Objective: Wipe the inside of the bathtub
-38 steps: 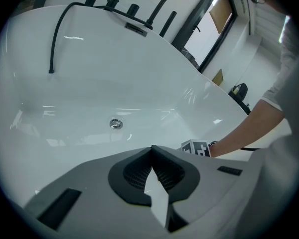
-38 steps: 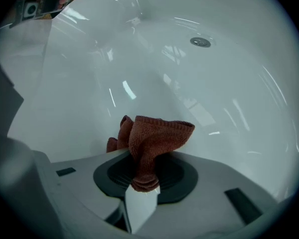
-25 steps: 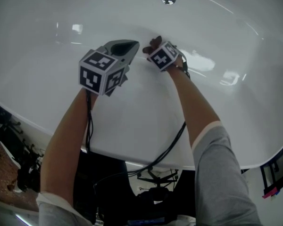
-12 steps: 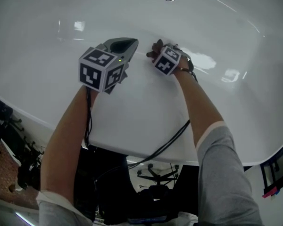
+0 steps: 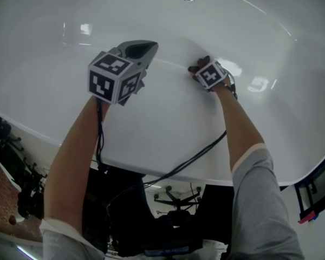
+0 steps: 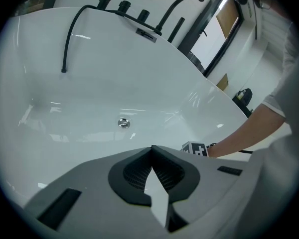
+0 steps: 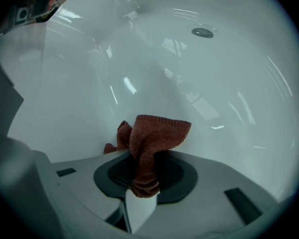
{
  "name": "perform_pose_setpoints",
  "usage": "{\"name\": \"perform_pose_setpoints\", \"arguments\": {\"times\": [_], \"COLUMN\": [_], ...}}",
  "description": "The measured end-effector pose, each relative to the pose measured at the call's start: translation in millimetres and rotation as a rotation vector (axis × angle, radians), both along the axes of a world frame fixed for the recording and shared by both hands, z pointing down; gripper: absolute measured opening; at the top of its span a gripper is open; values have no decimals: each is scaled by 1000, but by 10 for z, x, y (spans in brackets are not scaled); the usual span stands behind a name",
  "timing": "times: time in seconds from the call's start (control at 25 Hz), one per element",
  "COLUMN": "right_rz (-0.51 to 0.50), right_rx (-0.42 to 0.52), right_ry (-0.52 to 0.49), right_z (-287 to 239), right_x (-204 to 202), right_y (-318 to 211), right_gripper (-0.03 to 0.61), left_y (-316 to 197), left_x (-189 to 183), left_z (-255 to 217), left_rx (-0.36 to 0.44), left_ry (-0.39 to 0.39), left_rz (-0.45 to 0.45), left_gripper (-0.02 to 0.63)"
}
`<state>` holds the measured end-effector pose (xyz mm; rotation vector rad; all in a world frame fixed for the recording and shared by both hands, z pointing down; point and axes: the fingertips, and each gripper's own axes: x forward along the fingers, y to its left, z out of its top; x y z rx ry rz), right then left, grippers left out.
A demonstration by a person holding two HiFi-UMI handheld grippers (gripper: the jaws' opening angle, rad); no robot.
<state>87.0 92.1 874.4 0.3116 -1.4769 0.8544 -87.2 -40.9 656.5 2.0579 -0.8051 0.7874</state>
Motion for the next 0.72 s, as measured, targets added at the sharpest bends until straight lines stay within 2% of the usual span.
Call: {"name": "perform_pose_setpoints", "arguments": {"times": [0.08, 0.2, 0.32, 0.4, 0.52, 0.64, 0.72], "right_rz": [-2, -54, -21, -24, -107, -290, -295], "right_rx": [-4, 115, 215, 246, 251, 207, 156], "right_ry": [-51, -143, -196, -198, -213, -254, -250], "right_z": [-8, 22, -18, -30, -51, -103, -81], "right_x": [-304, -870, -1359, -1584, -1742, -1690, -1532], "right_y": [-30, -369, -798, -992, -1013, -666, -427], "right_gripper": [100, 98, 98, 98, 100, 101, 98], "left_y": [3, -2, 0, 1, -15, 16, 32], "left_x": [-41, -98, -170, -238, -347, -346, -264], "left_z": [22, 113, 168, 177, 191, 200, 164], "left_rx": [-3, -14, -21, -21, -20, -37, -36], "left_ry": [-3, -10, -10, -9, -19, -19, -15], "left_rz": [-5, -16, -25, -32, -40, -49, -37], "left_gripper": [8, 8, 6, 8, 8, 6, 8]}}
